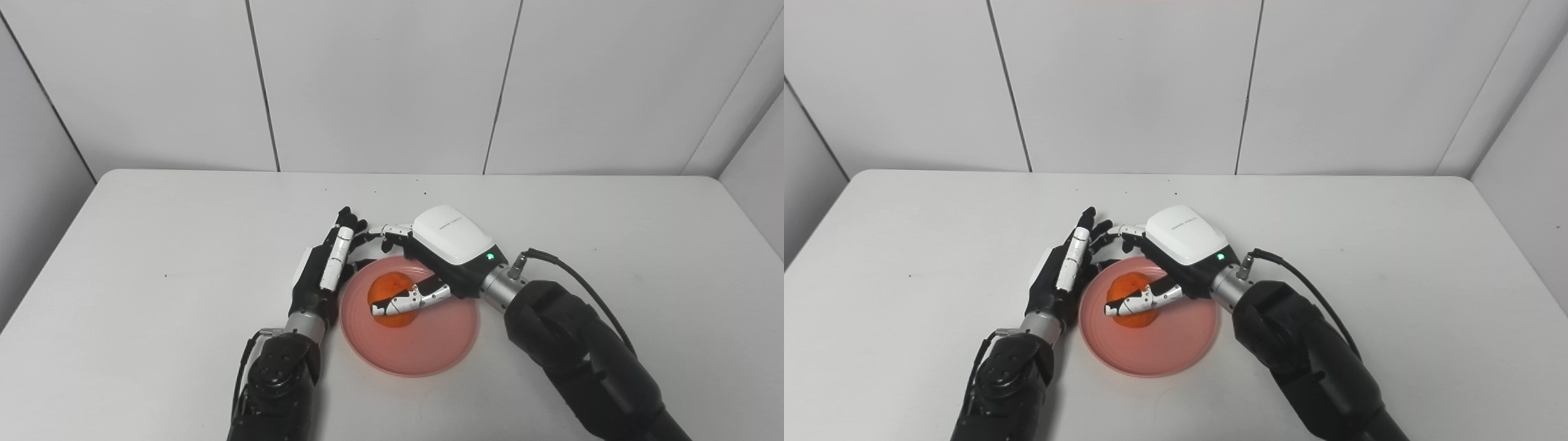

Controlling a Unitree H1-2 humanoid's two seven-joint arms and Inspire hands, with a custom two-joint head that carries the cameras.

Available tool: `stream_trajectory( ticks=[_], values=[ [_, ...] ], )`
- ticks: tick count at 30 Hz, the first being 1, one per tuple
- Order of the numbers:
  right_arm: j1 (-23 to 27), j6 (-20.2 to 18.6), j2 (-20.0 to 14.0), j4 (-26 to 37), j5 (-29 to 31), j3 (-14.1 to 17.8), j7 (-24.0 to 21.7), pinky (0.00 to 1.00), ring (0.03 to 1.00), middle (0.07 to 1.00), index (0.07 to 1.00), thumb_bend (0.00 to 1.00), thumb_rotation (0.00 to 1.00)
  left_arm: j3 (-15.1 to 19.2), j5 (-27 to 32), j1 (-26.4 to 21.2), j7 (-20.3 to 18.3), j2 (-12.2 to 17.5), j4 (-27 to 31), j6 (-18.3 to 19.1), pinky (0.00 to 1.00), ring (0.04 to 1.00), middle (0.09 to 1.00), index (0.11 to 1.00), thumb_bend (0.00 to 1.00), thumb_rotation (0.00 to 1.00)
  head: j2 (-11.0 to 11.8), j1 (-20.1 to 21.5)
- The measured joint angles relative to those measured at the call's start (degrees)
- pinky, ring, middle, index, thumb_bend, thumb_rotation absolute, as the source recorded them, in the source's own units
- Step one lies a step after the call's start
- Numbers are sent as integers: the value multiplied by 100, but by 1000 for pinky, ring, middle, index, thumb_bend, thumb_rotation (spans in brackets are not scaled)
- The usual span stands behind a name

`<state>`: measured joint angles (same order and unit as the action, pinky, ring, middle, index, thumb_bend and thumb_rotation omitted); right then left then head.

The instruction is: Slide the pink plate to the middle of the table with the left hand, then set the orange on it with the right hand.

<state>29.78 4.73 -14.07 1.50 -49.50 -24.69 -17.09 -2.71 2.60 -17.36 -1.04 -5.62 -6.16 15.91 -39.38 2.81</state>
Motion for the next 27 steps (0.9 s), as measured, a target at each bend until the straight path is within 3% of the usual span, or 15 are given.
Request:
stream_trajectory(
  ticks=[4, 9, 13, 15, 17, 19, 21, 23, 27],
  values=[
    [-22, 1, 93, -3, 14, 196, 232, 487, 576, 662, 719, 614, 796, 44, 69, -4, 1, -2, -2, 0, 732, 861, 861, 998, 681, 927, 9, 0],
    [-166, 5, 339, -231, 315, 733, 1053, 530, 609, 670, 686, 657, 809, 149, 81, -66, 92, -42, -68, -31, 758, 844, 845, 987, 687, 921, 18, -35],
    [-505, -85, 840, -665, 1556, 1632, 1402, 617, 713, 734, 661, 710, 760, 175, -74, -91, 283, -43, -173, -340, 822, 839, 867, 981, 717, 941, 18, -35],
    [-685, -117, 1153, -943, 2292, 2104, 1637, 612, 662, 660, 604, 672, 762, 196, -237, -112, 431, -31, -290, -576, 865, 852, 889, 982, 719, 875, 26, -9],
    [-784, -92, 1416, -1239, 2858, 2495, 1973, 613, 653, 648, 603, 660, 769, 250, -390, -154, 637, -50, -410, -833, 893, 867, 902, 987, 729, 858, 18, -9],
    [-852, -82, 1654, -1457, 3431, 2832, 2180, 653, 689, 686, 645, 660, 776, 277, -589, -187, 871, -62, -625, -1170, 943, 905, 937, 996, 773, 882, 18, -9],
    [-898, -84, 1871, -1597, 4027, 3129, 2279, 719, 757, 767, 739, 730, 824, 283, -790, -213, 1105, -61, -821, -1535, 957, 945, 973, 1000, 802, 921, 44, -9],
    [-943, -95, 1959, -1666, 4439, 3230, 2267, 791, 818, 819, 794, 800, 875, 281, -928, -240, 1260, -60, -993, -1786, 966, 962, 992, 1000, 801, 954, 53, -17],
    [-982, -146, 2024, -1699, 4959, 3310, 2231, 865, 867, 857, 814, 783, 942, 278, -1089, -317, 1471, -82, -1280, -2131, 991, 985, 994, 1000, 832, 962, 79, -62]
  ],
)
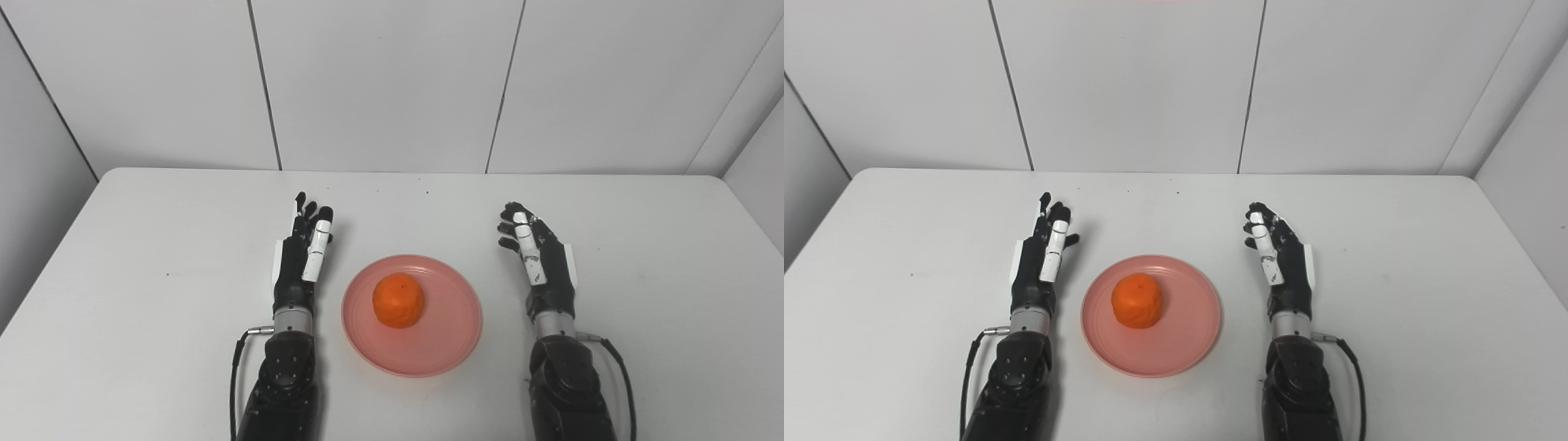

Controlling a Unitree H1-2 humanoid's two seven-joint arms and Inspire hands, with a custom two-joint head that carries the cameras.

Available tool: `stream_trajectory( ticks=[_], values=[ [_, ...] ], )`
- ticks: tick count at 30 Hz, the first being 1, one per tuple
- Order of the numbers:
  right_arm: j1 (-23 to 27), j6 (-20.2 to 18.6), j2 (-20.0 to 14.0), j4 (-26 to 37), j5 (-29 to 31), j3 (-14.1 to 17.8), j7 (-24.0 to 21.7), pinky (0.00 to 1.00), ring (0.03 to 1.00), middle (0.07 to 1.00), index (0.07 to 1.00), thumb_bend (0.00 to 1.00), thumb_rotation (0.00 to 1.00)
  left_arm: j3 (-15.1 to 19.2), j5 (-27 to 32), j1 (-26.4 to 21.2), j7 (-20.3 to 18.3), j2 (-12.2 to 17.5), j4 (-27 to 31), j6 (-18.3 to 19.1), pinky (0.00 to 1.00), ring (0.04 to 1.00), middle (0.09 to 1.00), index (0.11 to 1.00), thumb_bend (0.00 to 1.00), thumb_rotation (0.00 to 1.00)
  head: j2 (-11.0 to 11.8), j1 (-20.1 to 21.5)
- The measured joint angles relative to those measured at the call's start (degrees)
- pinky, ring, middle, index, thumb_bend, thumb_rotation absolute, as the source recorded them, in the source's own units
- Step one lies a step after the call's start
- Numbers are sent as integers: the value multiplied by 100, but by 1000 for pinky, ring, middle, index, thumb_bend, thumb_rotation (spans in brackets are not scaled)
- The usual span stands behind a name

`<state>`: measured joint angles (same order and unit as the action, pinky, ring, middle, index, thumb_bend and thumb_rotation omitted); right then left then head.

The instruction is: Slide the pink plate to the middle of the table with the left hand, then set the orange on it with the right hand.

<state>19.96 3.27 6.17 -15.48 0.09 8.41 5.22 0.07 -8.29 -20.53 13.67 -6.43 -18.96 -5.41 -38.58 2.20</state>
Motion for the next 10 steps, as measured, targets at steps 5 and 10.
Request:
stream_trajectory(
  ticks=[5, 10],
  values=[
    [-43, -35, -82, -31, 47, -113, 20, 992, 945, 925, 895, 747, 988, 104, 380, -36, -132, -116, 228, 570, 1000, 1000, 1000, 1000, 834, 995, 9, 17],
    [-46, -83, -74, -26, 265, -111, 6, 1000, 972, 942, 913, 752, 1000, 94, 484, -97, -266, -81, 378, 1003, 1000, 1000, 1000, 1000, 804, 997, 9, 44]
  ],
)
